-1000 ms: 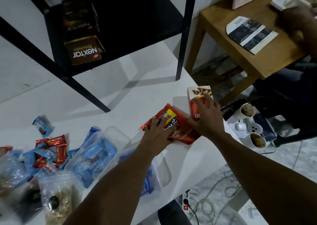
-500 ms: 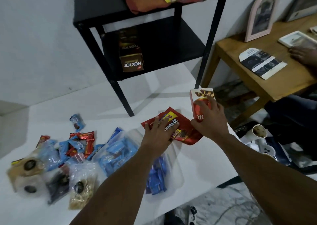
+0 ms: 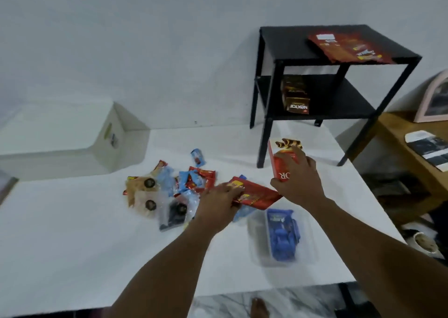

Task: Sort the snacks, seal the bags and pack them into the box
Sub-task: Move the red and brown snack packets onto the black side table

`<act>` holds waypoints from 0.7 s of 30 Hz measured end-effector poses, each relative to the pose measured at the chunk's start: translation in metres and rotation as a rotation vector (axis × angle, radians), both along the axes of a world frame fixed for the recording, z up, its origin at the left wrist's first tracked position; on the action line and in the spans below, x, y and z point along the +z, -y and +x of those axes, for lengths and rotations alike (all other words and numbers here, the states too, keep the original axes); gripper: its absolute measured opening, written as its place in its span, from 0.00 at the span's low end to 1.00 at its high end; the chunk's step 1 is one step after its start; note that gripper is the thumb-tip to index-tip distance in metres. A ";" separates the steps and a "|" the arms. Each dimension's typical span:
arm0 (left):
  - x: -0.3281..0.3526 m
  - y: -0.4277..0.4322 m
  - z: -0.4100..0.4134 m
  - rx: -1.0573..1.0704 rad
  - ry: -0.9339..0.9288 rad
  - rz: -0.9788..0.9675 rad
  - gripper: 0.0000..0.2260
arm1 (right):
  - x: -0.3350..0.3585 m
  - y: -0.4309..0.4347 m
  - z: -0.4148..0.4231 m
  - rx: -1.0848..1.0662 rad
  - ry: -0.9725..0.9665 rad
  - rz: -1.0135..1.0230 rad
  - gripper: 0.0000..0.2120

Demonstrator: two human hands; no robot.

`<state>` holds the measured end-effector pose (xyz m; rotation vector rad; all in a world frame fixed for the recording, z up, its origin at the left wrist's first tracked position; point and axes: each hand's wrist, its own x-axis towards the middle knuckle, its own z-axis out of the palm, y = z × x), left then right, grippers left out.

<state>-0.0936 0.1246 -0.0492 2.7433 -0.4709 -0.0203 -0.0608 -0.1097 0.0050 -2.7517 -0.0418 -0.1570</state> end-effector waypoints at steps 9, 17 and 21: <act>0.010 -0.239 -0.134 0.521 -0.321 -0.255 0.19 | 0.010 -0.246 -0.038 0.351 0.024 0.037 0.32; 0.014 -0.395 -0.277 1.018 -0.261 -0.378 0.17 | 0.022 -0.463 -0.105 0.767 -0.099 0.049 0.33; 0.007 -0.428 -0.331 1.208 -0.201 -0.269 0.19 | 0.007 -0.541 -0.141 0.995 -0.169 0.017 0.34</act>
